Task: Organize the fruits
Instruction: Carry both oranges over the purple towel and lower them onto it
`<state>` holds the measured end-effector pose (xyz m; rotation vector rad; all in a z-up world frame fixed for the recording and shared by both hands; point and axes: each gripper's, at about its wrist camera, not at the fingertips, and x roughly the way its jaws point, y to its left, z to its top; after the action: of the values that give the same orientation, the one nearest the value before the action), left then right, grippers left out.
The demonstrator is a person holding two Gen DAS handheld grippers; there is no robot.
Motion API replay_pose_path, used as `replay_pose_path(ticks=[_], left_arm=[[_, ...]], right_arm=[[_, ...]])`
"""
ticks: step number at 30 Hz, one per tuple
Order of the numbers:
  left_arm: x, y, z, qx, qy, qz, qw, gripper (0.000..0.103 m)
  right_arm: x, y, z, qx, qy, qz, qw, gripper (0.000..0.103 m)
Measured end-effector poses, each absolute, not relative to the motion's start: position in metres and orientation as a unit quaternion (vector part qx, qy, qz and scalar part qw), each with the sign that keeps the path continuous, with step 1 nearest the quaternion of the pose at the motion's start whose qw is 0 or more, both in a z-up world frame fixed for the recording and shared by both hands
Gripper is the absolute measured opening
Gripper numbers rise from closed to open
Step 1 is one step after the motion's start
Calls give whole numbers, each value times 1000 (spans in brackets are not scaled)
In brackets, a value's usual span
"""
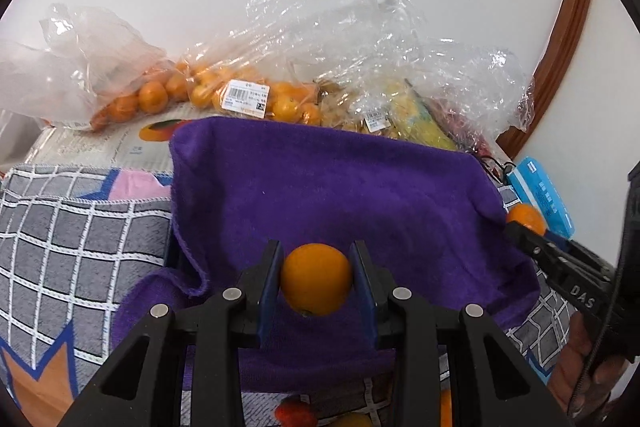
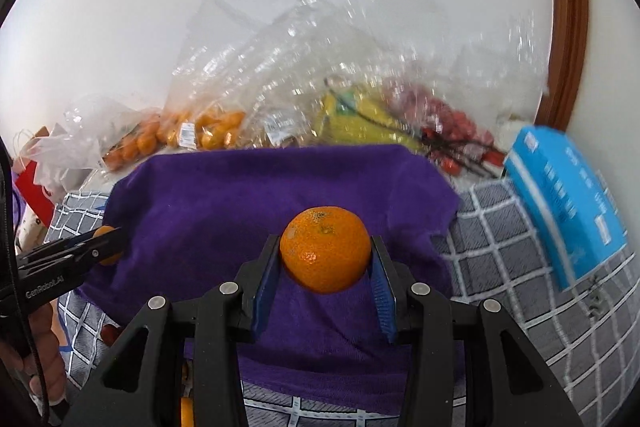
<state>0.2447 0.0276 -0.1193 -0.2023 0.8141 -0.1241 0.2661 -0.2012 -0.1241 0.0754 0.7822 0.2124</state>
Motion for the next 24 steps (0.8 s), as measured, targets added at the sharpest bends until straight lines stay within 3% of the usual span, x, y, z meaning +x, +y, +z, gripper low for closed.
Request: replay_pose_path(ticks=[24], left_arm=[[258,24,-147,-85,428,-57,898,33]], right_arm=[[280,-177,-167,19,427,113,897,43]])
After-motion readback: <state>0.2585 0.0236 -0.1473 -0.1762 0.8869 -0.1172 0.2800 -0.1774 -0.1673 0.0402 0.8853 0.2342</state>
